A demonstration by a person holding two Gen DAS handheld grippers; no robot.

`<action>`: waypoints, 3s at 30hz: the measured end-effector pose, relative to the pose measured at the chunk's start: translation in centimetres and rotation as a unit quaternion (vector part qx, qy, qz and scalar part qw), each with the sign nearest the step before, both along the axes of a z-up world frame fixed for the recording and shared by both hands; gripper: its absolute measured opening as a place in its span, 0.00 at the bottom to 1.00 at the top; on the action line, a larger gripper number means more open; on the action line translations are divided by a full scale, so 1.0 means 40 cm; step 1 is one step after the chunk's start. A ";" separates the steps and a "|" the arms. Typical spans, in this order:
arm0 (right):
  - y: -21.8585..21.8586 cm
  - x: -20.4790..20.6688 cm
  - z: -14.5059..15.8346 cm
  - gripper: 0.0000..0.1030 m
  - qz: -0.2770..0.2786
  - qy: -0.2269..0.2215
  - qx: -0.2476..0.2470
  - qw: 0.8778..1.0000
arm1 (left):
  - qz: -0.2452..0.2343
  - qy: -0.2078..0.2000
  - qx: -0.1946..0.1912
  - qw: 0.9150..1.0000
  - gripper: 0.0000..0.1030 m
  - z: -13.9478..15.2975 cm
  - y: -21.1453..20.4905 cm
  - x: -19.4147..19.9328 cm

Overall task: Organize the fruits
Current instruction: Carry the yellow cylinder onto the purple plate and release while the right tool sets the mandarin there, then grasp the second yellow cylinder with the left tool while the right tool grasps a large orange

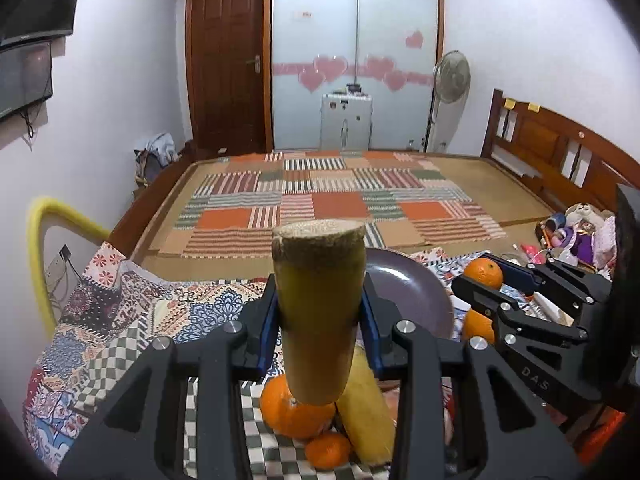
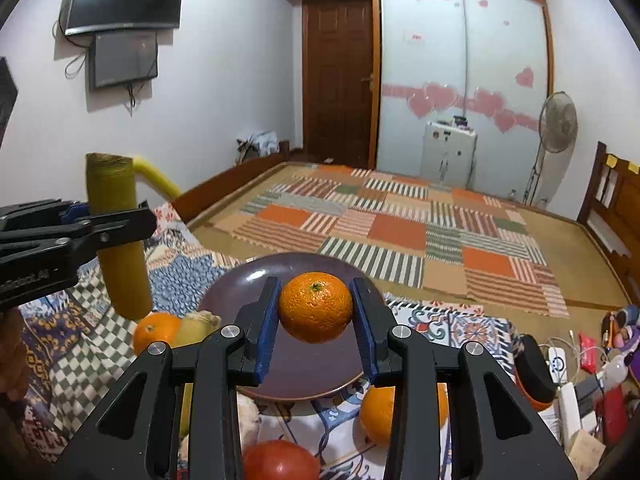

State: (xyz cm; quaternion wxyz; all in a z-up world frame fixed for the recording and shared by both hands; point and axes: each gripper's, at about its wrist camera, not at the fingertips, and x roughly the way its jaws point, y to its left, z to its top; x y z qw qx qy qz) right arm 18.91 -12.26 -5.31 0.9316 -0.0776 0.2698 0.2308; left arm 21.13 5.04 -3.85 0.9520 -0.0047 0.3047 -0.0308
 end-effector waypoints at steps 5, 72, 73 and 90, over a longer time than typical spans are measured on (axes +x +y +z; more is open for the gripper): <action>0.011 0.046 -0.033 0.31 0.006 0.022 -0.022 1.000 | -0.003 0.036 -0.005 0.999 0.35 -0.057 0.005 0.072; -0.137 -0.047 -0.007 0.56 -0.010 0.038 -0.048 0.998 | -0.021 0.095 0.001 0.995 0.50 -0.132 -0.028 -0.030; -0.141 -0.046 -0.014 0.56 -0.012 0.041 -0.050 0.998 | -0.022 0.099 0.002 0.995 0.50 -0.141 -0.033 -0.029; -0.138 -0.002 -0.118 0.67 -0.004 0.095 -0.064 0.993 | -0.020 0.130 0.001 0.991 0.45 -0.209 -0.071 0.048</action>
